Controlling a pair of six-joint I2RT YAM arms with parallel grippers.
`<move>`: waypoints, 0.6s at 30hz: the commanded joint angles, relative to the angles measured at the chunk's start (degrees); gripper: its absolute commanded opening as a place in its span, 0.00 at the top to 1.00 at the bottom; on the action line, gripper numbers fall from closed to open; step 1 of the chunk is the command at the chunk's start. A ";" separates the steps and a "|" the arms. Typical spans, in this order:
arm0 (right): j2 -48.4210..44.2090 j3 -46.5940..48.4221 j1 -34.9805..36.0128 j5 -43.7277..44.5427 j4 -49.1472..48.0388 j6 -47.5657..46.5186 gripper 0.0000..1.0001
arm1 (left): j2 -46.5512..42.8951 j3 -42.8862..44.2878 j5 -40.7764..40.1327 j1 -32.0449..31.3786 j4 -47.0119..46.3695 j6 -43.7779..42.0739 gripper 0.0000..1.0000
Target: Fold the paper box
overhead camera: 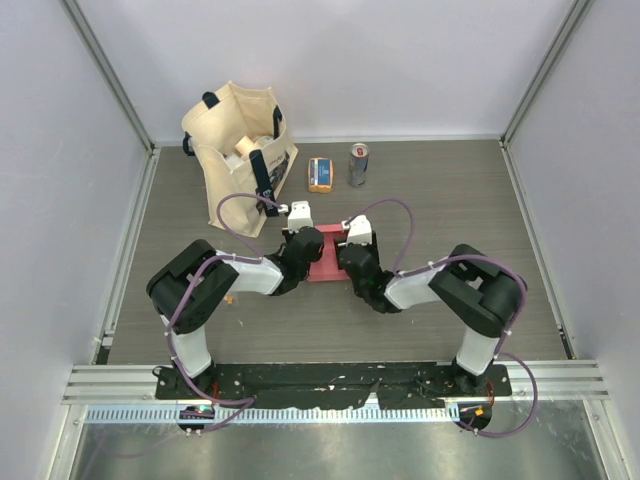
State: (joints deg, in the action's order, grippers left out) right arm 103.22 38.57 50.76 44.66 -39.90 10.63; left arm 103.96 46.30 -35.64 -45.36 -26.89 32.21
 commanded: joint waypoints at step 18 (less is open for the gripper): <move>-27.81 -10.97 -18.67 -44.93 12.57 4.92 0.22 | -0.95 1.60 4.08 -0.43 4.66 -1.79 1.00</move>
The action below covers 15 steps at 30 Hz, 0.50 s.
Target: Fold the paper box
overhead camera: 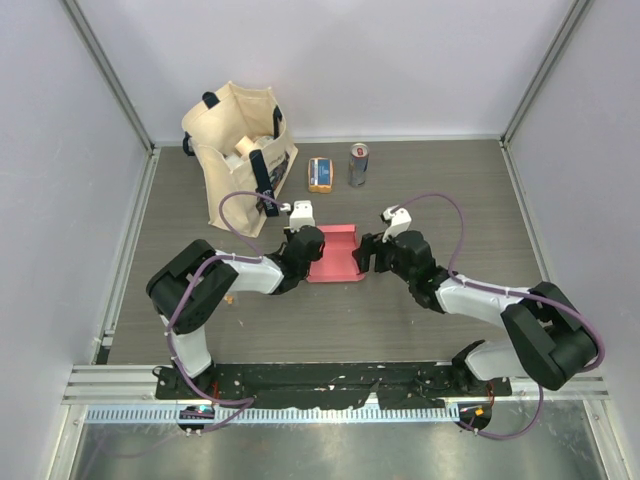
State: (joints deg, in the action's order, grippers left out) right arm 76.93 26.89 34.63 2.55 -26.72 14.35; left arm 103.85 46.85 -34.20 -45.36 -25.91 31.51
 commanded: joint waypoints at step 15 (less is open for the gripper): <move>3.05 2.10 -1.06 1.66 -6.68 -1.78 0.44 | -0.85 1.40 1.59 -0.87 5.61 -2.42 1.00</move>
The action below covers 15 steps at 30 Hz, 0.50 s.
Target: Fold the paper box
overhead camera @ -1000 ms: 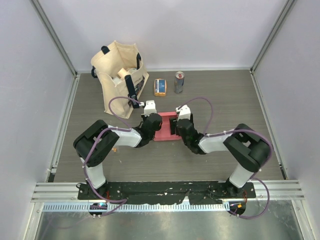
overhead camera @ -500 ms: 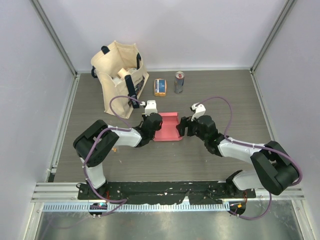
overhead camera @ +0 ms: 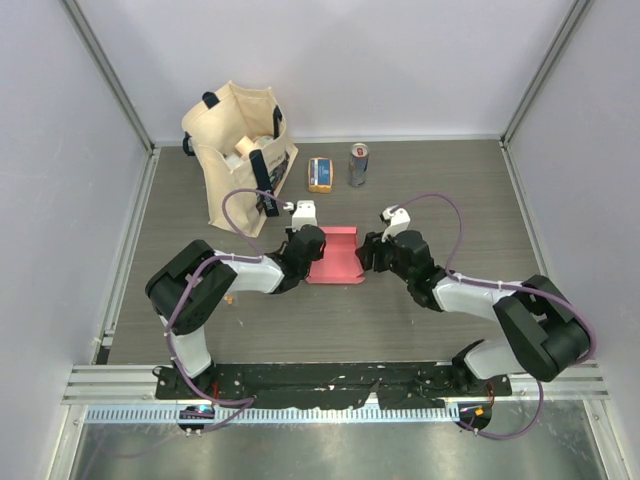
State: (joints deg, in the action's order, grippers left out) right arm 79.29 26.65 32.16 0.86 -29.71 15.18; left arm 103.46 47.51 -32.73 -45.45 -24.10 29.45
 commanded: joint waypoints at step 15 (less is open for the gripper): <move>2.98 10.68 1.59 2.49 12.64 -1.98 0.31 | -8.88 0.22 5.92 -0.69 12.84 0.61 0.35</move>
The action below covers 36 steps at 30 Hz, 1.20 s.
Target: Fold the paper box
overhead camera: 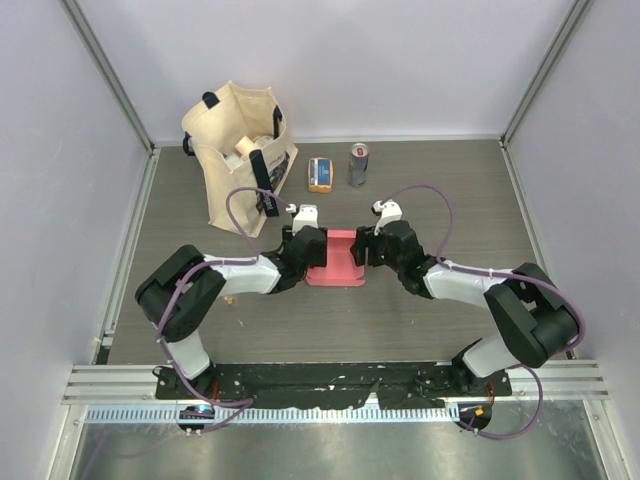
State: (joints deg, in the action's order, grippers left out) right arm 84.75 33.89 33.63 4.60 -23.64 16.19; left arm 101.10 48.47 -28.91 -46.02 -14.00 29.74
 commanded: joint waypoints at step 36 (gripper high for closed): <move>9.55 6.36 6.80 24.49 -5.28 11.41 0.81 | -32.48 -30.54 42.52 12.89 -9.01 49.61 0.23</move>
State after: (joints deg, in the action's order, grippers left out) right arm 94.39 38.94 40.16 25.82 -23.86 24.71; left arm 60.95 17.39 7.60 -33.32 -8.36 70.94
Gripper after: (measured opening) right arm 0.242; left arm 0.779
